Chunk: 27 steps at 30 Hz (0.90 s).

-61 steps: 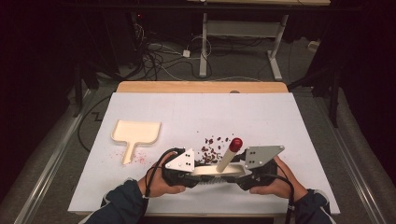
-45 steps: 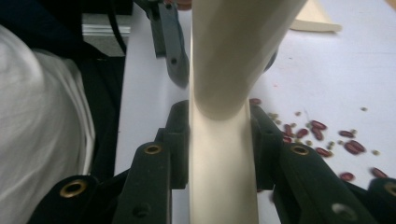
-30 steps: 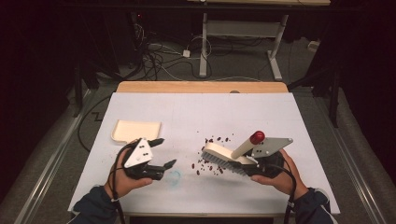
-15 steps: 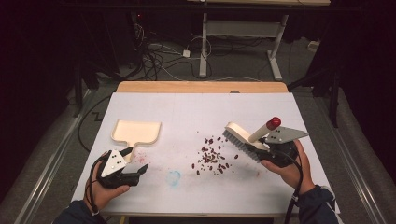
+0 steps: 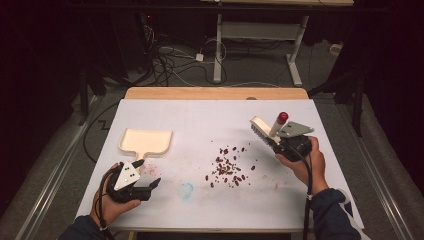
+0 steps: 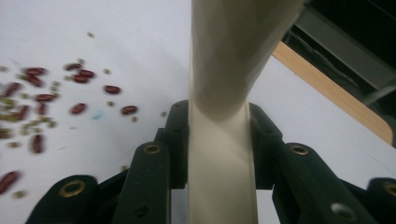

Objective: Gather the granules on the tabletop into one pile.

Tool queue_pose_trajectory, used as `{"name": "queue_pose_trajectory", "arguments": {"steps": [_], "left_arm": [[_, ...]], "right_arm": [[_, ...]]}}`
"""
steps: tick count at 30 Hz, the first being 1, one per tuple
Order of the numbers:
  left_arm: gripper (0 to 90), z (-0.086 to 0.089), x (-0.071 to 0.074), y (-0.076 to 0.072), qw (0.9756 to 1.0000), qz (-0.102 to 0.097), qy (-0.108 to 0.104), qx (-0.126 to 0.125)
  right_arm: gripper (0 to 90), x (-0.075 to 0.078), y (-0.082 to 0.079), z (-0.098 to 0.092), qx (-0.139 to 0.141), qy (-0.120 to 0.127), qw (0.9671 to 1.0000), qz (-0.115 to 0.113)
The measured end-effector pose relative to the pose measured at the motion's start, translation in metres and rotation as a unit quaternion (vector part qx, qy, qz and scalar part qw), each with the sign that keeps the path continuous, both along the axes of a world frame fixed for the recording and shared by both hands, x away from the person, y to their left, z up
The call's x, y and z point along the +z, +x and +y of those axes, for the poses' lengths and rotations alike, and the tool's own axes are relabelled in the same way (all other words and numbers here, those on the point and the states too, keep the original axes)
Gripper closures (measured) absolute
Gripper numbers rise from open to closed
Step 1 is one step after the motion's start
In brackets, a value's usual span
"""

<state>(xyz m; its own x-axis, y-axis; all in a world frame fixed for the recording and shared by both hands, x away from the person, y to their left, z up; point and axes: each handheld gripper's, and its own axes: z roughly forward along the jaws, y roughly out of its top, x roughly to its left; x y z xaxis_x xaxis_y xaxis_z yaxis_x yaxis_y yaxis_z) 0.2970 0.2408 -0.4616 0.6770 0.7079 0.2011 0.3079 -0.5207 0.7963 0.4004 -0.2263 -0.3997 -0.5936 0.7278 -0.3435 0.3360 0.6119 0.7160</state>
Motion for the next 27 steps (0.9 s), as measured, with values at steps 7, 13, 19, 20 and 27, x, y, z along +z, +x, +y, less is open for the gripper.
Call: {"name": "queue_pose_trajectory", "arguments": {"steps": [7, 13, 19, 20, 27], "left_arm": [[19.3, -0.002, 0.0, 0.0, 1.0, 0.0, 0.009, -0.004], [19.3, -0.002, -0.001, -0.003, 0.9999, 0.002, 0.015, -0.008], [19.3, -0.001, 0.001, -0.004, 0.9999, 0.0, 0.015, -0.009], [19.3, -0.002, 0.0, -0.005, 0.9999, 0.005, 0.012, -0.008], [19.3, -0.003, 0.001, -0.004, 0.9998, 0.001, 0.017, -0.011]], "right_arm": [[67.6, -0.023, 0.026, 0.033, -0.009, -0.067, 0.9977, 0.005], [67.5, -0.031, 0.021, 0.065, 0.025, -0.098, 0.9948, 0.01], [67.5, -0.031, 0.0, 0.094, 0.09, -0.104, 0.9905, 0.012], [67.5, -0.031, -0.004, 0.097, 0.098, -0.105, 0.9896, 0.01], [67.5, -0.031, -0.026, 0.11, 0.139, -0.115, 0.9835, 0.009]]}}
